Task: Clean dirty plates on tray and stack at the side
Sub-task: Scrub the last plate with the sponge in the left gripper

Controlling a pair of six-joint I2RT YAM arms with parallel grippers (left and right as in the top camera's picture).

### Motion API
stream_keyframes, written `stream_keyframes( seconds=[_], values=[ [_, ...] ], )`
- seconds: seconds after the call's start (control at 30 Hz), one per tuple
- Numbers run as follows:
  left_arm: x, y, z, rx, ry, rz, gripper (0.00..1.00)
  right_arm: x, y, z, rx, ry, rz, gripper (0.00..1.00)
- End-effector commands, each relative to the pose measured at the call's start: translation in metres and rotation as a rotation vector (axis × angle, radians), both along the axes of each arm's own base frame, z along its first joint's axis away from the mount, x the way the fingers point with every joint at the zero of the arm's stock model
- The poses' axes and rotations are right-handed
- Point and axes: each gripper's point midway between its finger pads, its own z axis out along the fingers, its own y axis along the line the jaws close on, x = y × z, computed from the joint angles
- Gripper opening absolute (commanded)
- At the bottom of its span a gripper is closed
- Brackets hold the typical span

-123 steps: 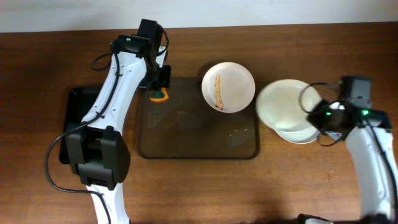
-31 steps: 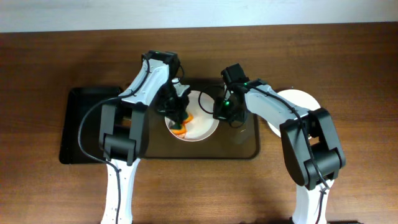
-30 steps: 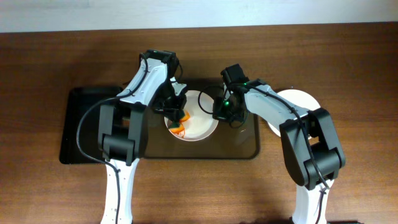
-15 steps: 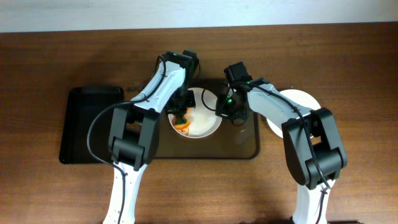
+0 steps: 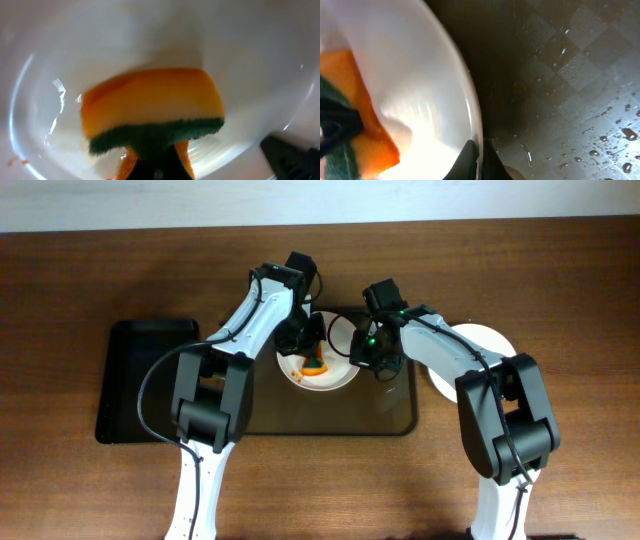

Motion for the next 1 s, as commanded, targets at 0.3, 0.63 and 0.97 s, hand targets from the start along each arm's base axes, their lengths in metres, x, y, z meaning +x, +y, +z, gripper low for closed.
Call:
stream_keyframes(
  seconds=[0.3,0.63,0.97],
  values=[
    [-0.011,0.095,-0.006,0.598,0.013,-0.006,0.00,-0.025,-0.012,-0.037,-0.085,0.093,0.013,0.04],
    [0.059,0.000,-0.005,0.108,-0.269,-0.196,0.00,-0.036,-0.011,-0.042,-0.071,0.128,0.018,0.04],
    [-0.009,-0.016,0.014,-0.249,0.035,-0.281,0.00,-0.035,-0.010,-0.042,-0.064,0.121,0.019,0.04]
  ],
)
